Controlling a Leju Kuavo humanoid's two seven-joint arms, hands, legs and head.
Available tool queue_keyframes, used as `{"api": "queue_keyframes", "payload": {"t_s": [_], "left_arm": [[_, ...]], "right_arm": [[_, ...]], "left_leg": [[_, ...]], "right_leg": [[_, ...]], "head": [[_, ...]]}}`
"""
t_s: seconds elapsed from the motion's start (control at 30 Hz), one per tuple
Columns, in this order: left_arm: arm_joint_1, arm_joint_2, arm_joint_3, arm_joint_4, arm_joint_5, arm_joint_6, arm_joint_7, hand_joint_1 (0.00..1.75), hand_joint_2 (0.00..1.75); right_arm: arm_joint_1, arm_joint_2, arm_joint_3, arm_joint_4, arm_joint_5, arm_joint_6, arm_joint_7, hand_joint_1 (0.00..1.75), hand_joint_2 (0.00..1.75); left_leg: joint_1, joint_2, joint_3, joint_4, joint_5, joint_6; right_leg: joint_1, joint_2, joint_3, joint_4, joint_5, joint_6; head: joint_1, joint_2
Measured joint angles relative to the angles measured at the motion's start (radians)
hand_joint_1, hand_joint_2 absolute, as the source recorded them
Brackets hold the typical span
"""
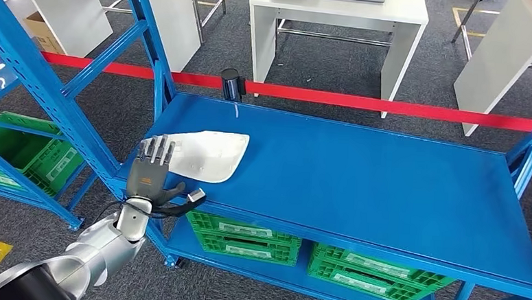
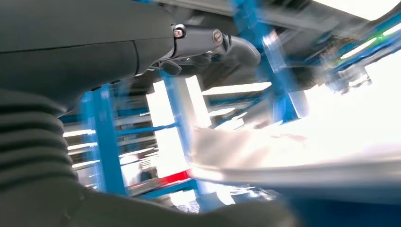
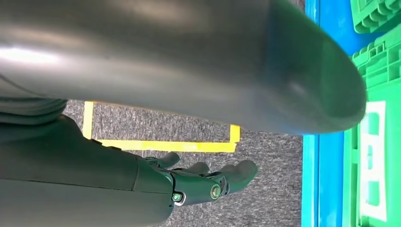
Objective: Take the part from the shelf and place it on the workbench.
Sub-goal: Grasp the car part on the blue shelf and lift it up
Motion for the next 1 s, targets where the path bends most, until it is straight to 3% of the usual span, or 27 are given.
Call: {"api": "queue_keyframes", "payload": {"t_s": [0.1,0.23,1.0], "left_arm": [[-0.026,0.004,0.022,0.017,0.004,-0.024,0.006,0.0,1.75],[-0.042,0.001,0.026,0.027,-0.002,-0.037,0.0,0.0,1.75],[-0.043,0.004,0.036,0.046,-0.063,0.018,-0.007,0.0,1.75]], "right_arm": [[0.001,0.0,0.005,0.0,0.002,0.0,0.0,0.0,0.0],[0.001,-0.001,0.009,0.0,0.005,0.0,-0.002,0.0,0.0],[0.0,-0.002,0.009,0.0,-0.002,0.0,-0.028,0.0,0.0]], "left_leg": [[0.0,0.002,-0.001,0.0,0.005,0.002],[0.0,-0.001,-0.003,0.0,0.015,-0.007],[0.0,0.001,-0.007,0.0,0.008,-0.002]], "right_leg": [[0.0,0.001,-0.002,0.0,0.004,-0.002],[0.001,0.001,-0.003,0.0,0.006,-0.002],[0.0,0.003,-0.006,-0.004,0.003,0.002]], "head": [[0.0,0.0],[0.0,0.0],[0.0,0.0]]}}
